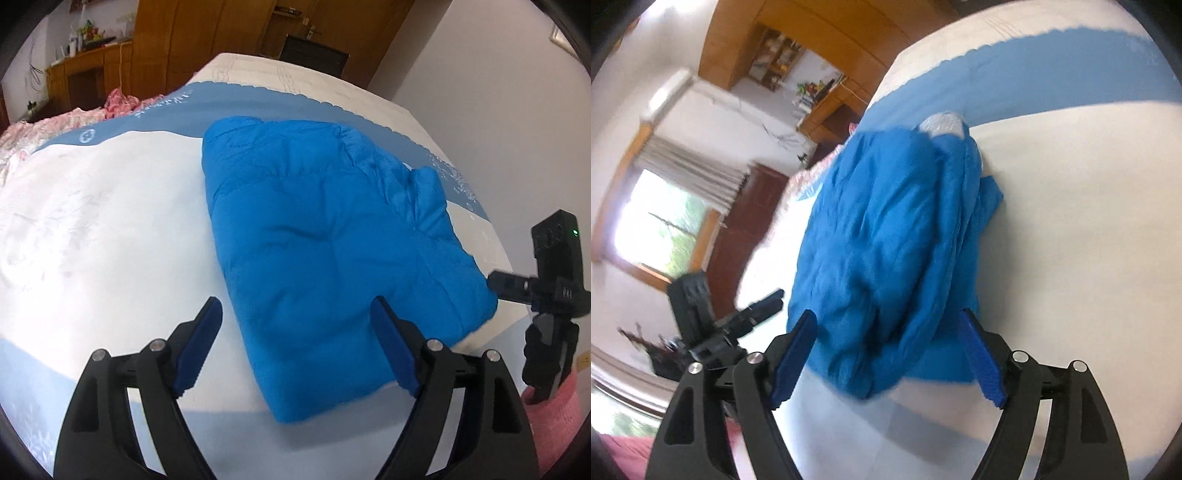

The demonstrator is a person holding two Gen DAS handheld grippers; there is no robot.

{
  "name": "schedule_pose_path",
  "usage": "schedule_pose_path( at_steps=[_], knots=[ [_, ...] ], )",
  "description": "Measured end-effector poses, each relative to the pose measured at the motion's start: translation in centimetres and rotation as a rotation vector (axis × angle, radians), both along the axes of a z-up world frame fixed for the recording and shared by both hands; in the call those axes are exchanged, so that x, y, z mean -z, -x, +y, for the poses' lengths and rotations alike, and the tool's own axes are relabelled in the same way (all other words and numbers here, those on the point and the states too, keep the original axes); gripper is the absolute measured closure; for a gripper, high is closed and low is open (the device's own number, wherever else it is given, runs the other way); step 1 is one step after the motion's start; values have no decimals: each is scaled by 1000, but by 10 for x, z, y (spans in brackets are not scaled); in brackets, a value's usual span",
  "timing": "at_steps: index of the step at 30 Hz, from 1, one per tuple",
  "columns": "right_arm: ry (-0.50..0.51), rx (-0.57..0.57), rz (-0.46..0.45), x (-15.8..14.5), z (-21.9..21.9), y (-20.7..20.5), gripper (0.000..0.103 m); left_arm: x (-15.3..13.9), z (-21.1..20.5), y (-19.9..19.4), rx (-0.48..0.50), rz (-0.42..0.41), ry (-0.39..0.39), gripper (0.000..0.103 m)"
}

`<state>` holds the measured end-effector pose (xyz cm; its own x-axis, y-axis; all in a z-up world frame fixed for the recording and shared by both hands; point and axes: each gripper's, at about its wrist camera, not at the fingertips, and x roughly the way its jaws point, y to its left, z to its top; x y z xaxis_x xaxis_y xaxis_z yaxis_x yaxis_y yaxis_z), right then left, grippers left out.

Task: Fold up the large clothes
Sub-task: 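Open both grippers and withdraw them from the folded jacket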

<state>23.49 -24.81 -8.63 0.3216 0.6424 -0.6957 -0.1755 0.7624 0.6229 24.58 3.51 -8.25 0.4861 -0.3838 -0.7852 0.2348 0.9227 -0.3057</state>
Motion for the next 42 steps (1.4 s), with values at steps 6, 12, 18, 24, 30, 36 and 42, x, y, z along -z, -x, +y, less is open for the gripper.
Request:
schedule_pose_path(
  at_steps=[6,12,18,24,30,36,42],
  knots=[
    [136,42,57,18,6,6,24,26,-4,12,-1,35,-57,21],
    [202,86,113,52,22,-5,24,48,-5,8,5,78,-50,14],
    [219,107,77,24,23,10,24,32,-6,13,-33,92,-82,17],
    [271,116,24,-13,41,32,10,7,-11,33,-36,103,-118,16],
    [383,121,-49,-46,61,66,4,-17,-15,55,-51,63,-210,11],
    [457,110,-101,-69,69,95,4,-35,-15,79,-98,31,-254,10],
    [484,104,-133,-85,75,109,4,-48,-7,96,-141,44,-242,10]
  ],
)
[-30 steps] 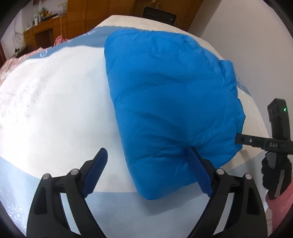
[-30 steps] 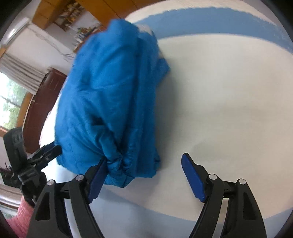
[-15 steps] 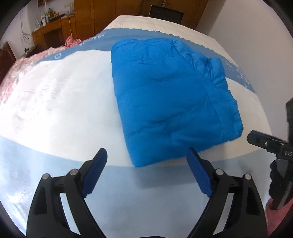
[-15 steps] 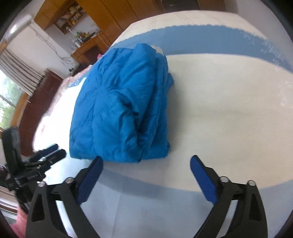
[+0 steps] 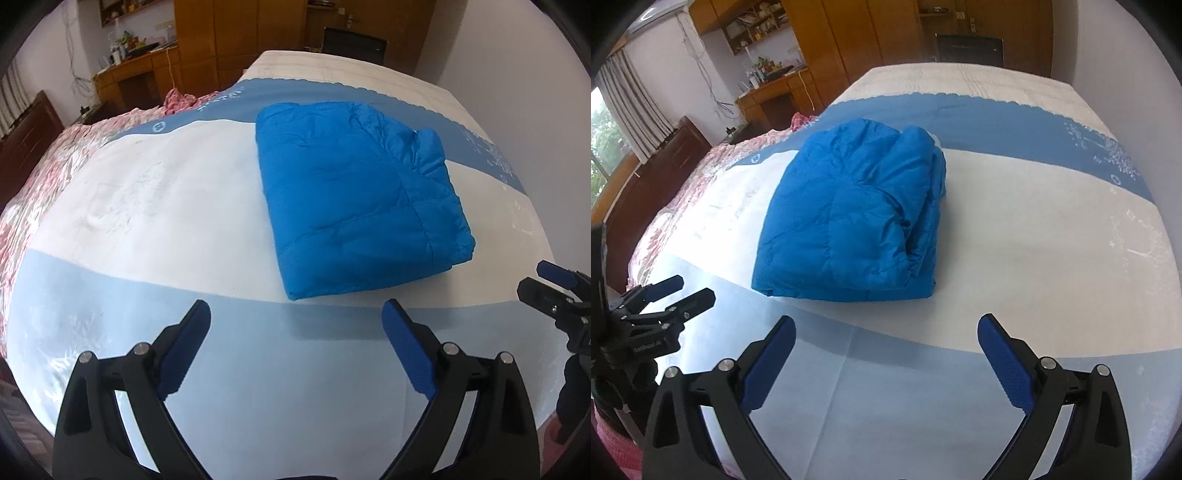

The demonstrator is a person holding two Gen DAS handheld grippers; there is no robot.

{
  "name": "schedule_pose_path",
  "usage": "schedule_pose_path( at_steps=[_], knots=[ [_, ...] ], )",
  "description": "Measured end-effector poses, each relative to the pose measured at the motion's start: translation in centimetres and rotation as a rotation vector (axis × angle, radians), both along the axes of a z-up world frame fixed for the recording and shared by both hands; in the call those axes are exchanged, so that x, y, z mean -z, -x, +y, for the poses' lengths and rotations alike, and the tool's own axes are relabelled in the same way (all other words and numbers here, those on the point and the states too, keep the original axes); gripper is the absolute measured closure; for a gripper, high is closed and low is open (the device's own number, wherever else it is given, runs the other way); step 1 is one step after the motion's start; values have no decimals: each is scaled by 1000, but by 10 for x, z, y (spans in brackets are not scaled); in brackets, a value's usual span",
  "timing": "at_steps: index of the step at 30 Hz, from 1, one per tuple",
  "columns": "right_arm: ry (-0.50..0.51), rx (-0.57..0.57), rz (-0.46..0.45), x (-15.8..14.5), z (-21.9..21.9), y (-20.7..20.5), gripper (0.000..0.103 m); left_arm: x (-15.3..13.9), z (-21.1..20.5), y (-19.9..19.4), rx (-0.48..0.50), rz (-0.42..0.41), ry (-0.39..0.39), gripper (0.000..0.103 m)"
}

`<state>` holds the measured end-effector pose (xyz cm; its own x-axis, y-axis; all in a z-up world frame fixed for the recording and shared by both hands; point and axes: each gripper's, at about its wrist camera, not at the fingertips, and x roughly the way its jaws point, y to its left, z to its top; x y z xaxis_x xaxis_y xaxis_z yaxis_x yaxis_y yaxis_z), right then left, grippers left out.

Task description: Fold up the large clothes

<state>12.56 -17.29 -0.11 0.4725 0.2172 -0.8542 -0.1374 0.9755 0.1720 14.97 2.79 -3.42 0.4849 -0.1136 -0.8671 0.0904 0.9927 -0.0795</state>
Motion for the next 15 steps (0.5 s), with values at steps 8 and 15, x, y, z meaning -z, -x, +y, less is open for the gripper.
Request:
schedule_pose_path(
  at_steps=[8,15],
  knots=[
    [-21,-7,-10,-14,2,14,4,-18,7,21,-34,-39,-9,10],
    [-21,-9,-9,-21,0,24,4,-30,10,33,-38,-54,3,10]
  ],
)
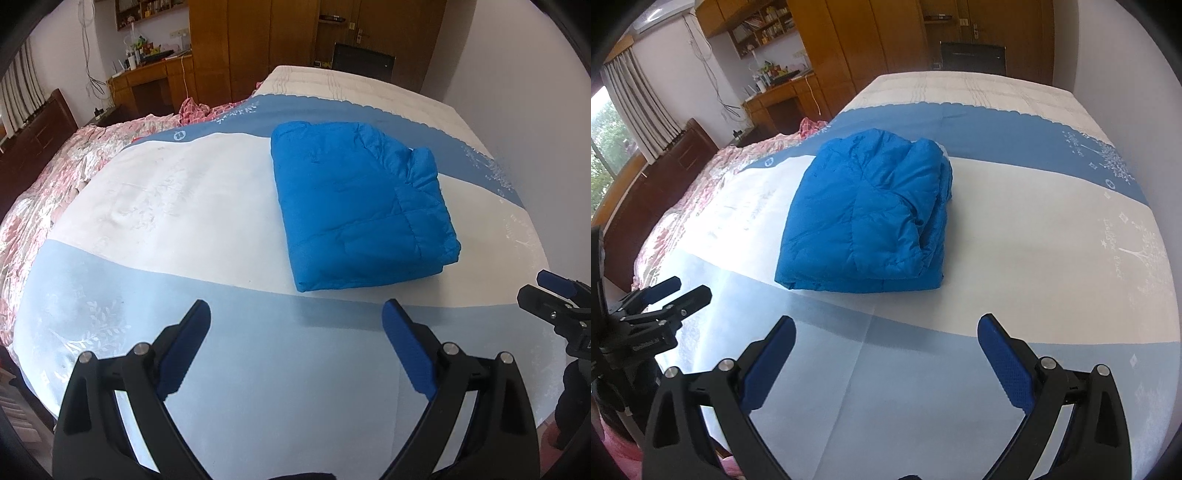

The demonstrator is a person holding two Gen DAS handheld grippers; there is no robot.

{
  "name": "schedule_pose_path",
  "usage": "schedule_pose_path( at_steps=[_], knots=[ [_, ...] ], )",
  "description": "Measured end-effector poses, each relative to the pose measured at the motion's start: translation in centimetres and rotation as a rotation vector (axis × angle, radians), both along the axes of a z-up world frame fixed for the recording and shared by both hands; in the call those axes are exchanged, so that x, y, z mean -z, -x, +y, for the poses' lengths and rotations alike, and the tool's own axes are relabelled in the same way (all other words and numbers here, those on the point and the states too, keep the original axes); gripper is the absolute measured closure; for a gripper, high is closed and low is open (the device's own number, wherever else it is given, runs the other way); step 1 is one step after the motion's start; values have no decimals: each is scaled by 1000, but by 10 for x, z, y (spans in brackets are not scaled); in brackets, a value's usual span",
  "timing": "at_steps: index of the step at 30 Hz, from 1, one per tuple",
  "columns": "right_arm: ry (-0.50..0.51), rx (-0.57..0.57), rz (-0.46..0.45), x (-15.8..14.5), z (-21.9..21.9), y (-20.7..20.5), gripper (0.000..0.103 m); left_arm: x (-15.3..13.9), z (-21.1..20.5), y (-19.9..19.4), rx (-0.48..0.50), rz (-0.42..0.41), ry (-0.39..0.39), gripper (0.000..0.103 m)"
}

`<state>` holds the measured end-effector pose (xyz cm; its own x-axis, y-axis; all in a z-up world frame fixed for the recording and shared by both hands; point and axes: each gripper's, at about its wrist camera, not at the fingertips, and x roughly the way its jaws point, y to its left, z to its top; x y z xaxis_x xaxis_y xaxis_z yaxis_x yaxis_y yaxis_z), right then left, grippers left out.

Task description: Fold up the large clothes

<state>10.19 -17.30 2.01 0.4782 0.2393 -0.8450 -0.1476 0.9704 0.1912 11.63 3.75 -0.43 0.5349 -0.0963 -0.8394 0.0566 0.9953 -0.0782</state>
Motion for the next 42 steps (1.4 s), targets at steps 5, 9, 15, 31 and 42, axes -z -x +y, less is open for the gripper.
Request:
schedule_pose_path(
  at_steps=[5,9,15,31,42],
  knots=[
    [-2,0,-3,-3,0,5,4,-7,0,7,5,-10,2,10],
    [-8,2,-3,-5,-2,8,4,-11,0,11,8,-15,0,10],
    [-4,2,-10,-8,-2,10,4,-13,-1,16,4,-20,-9,10],
    [0,-5,-6,-7,0,13,4,-15,-3,19,2,-20,-16,10],
    [-4,-10,2,-5,-2,13,4,-14,0,19,1,-10,-23,10]
  ],
)
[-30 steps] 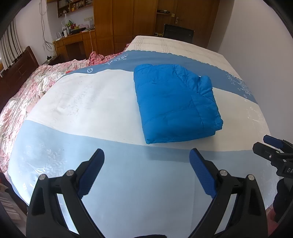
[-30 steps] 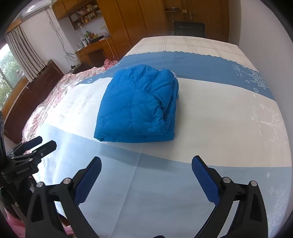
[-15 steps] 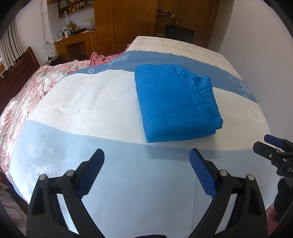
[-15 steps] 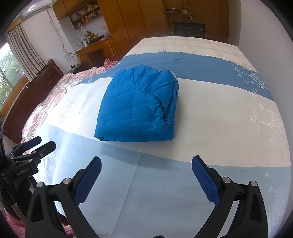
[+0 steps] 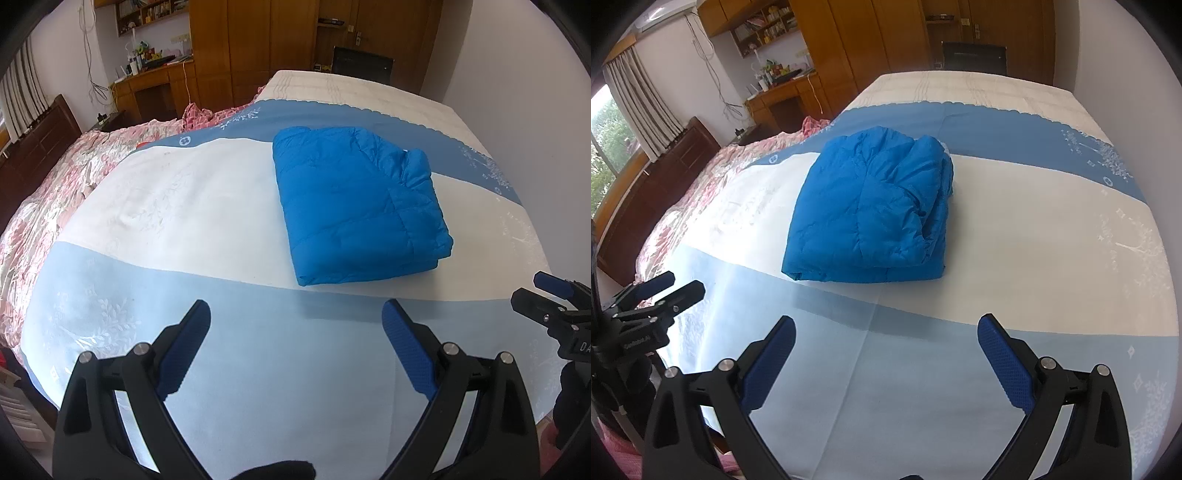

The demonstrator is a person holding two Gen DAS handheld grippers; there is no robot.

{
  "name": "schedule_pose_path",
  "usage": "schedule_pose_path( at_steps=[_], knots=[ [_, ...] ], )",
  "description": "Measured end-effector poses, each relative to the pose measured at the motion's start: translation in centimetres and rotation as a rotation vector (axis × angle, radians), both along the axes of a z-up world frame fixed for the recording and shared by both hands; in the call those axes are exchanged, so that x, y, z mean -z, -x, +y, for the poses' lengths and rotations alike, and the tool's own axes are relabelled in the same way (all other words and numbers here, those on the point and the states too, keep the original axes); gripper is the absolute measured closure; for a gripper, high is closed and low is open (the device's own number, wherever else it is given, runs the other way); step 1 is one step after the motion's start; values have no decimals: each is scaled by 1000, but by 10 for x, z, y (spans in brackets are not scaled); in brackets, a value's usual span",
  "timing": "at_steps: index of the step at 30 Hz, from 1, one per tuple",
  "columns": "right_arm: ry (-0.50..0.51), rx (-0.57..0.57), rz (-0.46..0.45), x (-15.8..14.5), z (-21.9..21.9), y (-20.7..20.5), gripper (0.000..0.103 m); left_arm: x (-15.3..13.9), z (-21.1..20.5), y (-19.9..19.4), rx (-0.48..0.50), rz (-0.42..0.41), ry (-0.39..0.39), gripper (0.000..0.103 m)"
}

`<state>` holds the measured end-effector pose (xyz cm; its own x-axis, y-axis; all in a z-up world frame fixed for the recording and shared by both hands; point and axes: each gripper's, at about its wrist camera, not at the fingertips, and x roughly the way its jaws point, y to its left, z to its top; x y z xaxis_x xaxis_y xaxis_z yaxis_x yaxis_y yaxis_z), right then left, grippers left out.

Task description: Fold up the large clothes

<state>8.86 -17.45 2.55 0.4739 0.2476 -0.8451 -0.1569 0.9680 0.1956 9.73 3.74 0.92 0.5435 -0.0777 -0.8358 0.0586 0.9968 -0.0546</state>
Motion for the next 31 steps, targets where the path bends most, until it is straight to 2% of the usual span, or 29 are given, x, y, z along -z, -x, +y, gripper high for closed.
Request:
schedule_pose_path(
  at_steps=[31],
  knots=[
    [-3,-4,14,4,-2,-3,4,3,2,-1,12,8,0,10]
  ],
)
